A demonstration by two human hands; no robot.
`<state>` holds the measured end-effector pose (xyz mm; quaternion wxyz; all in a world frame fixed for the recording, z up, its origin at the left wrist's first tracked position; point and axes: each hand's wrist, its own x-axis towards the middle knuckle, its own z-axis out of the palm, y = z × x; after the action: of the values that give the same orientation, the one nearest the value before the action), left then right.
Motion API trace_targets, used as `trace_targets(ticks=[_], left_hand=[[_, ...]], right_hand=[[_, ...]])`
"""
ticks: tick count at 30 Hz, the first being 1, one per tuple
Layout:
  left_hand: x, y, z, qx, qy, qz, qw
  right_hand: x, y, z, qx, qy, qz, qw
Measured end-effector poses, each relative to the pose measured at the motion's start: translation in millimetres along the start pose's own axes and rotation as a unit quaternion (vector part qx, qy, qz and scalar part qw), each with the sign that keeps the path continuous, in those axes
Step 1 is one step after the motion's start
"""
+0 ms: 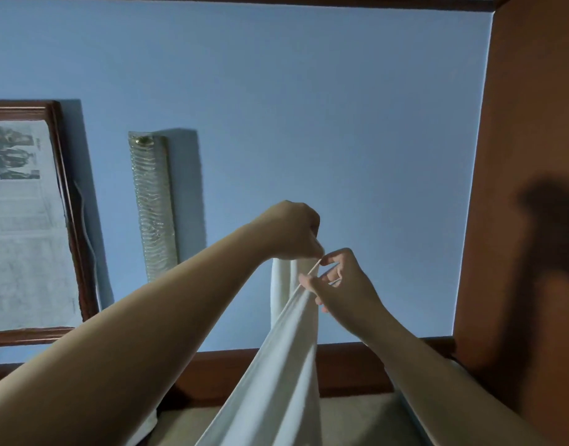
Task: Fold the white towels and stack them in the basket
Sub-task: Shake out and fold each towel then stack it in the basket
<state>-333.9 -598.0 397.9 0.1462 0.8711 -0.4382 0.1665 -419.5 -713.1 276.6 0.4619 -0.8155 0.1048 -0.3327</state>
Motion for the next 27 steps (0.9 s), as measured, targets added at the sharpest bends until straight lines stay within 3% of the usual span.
trace_targets(ticks=[3, 8, 14, 17, 19, 21, 23, 27], left_hand=[[9.2, 2.4, -5.0, 0.028, 0.021, 0.0, 0.999], [17.8, -9.7, -10.2, 0.027, 0.057, -0.009, 0.998], [26.3, -21.3, -30.5, -0.026, 0.134, -0.026, 0.99], [33.0, -20.2, -53.4, -0.044, 0.184, -0.026, 0.982], [34.4, -30.3, -66.7, -0.041, 0.207, -0.032, 0.977], [30.7, -49.5, -70.8, -0.027, 0.216, -0.042, 0.975], [24.7, -73.6, -65.4, -0.016, 0.208, -0.06, 0.976], [9.5, -117.7, -51.3, -0.031, 0.2, -0.103, 0.974]], right_hand=[[7.0, -8.0, 2.7, -0.013, 0.062, 0.021, 0.998], [27.2, -13.0, -9.0, -0.073, 0.052, 0.038, 0.995], [55.7, -54.5, -10.9, 0.027, 0.066, 0.052, 0.996], [66.1, -76.9, -5.9, 0.021, 0.071, -0.002, 0.997], [70.5, -75.8, -7.9, -0.081, 0.077, -0.07, 0.991], [72.7, -59.7, -9.6, -0.253, 0.077, -0.133, 0.955], [71.4, -41.1, -11.4, -0.322, 0.035, -0.14, 0.936], [77.3, -39.5, -40.5, -0.3, -0.102, -0.125, 0.94]])
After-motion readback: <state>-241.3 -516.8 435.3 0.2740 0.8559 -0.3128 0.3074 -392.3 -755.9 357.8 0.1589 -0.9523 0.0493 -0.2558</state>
